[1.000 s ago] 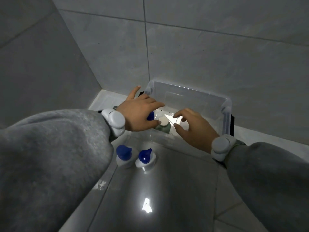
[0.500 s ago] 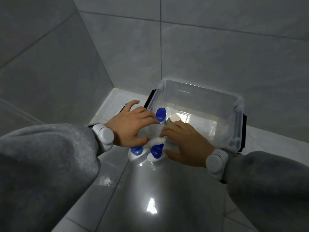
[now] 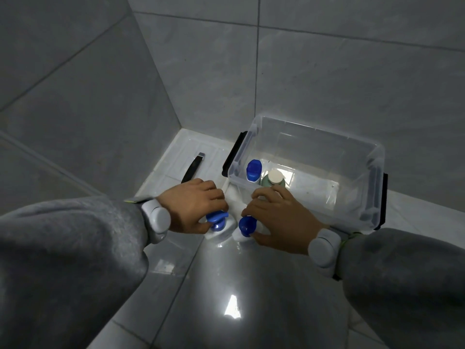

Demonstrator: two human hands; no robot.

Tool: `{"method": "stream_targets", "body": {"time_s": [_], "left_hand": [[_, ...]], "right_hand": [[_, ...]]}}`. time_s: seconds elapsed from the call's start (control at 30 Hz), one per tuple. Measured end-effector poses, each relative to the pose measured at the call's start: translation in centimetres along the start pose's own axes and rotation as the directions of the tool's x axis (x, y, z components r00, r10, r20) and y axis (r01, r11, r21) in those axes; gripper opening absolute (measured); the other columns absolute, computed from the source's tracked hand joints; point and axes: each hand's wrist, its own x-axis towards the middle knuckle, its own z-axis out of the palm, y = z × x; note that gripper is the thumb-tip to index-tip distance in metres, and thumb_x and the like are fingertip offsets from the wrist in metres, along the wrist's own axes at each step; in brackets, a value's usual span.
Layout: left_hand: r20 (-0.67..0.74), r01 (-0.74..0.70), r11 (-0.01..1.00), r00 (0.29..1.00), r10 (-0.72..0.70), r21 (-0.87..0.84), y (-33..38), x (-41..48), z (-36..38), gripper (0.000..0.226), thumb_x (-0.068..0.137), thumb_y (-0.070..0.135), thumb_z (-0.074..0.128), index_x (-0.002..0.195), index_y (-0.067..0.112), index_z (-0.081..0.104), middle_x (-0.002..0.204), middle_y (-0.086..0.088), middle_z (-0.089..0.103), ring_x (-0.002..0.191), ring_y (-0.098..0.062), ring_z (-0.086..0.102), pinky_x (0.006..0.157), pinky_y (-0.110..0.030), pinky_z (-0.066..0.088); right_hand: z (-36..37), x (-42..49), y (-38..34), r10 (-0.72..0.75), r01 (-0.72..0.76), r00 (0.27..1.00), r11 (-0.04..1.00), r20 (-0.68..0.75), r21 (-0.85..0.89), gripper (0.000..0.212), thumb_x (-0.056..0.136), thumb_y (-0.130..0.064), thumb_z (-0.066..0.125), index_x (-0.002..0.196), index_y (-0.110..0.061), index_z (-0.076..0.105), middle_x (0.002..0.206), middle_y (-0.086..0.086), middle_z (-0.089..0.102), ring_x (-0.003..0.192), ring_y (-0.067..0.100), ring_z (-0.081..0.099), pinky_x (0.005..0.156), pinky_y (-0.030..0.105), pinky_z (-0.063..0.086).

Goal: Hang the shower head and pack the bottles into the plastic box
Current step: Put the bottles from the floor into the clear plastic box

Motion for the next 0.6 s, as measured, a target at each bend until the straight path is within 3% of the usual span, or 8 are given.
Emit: {"method": "stream_targets", "body": {"time_s": [0.33, 0.5, 0.6], "left_hand": [[0.009, 0.043, 0.998, 0.999, -0.044, 0.041, 0.5, 0.0, 0.2, 0.038, 0.088, 0.051, 0.053, 0.120, 0.031, 0.056, 0.105, 0.009, 0.066, 0.094, -0.015, 0.055, 0.092, -0.034, 0.047], [-0.010, 0.083, 0.996, 0.997, -0.083, 0.018, 1.0, 0.2, -0.2, 0.055, 0.085, 0.046, 0.061, 0.137, 0.029, 0.050, 0.113, 0.008, 0.067, 0.100, -0.016, 0.060, 0.097, -0.035, 0.047], [-0.023, 0.084, 0.996, 0.996, -0.084, -0.011, 1.3, 0.5, -1.1, 0.050, 0.084, 0.047, 0.058, 0.131, 0.030, 0.051, 0.111, 0.010, 0.065, 0.098, -0.014, 0.057, 0.096, -0.033, 0.045]], "right_hand": [[0.0, 0.2, -0.7, -0.025, 0.026, 1.000, 0.999, -0.012, 0.029, 0.041, 0.085, -0.048, 0.069, 0.121, -0.029, 0.062, 0.125, -0.002, 0.060, 0.124, 0.021, 0.047, 0.110, 0.038, 0.030], [0.0, -0.4, -0.4, -0.018, 0.018, 1.000, 1.000, 0.003, 0.025, 0.049, 0.086, -0.048, 0.068, 0.130, -0.029, 0.060, 0.127, -0.002, 0.061, 0.125, 0.021, 0.049, 0.111, 0.037, 0.030], [-0.7, -1.1, 0.0, 0.001, -0.001, 1.000, 0.997, 0.006, 0.075, 0.052, 0.086, -0.049, 0.066, 0.134, -0.031, 0.056, 0.130, -0.004, 0.058, 0.128, 0.019, 0.045, 0.112, 0.035, 0.027]]}}
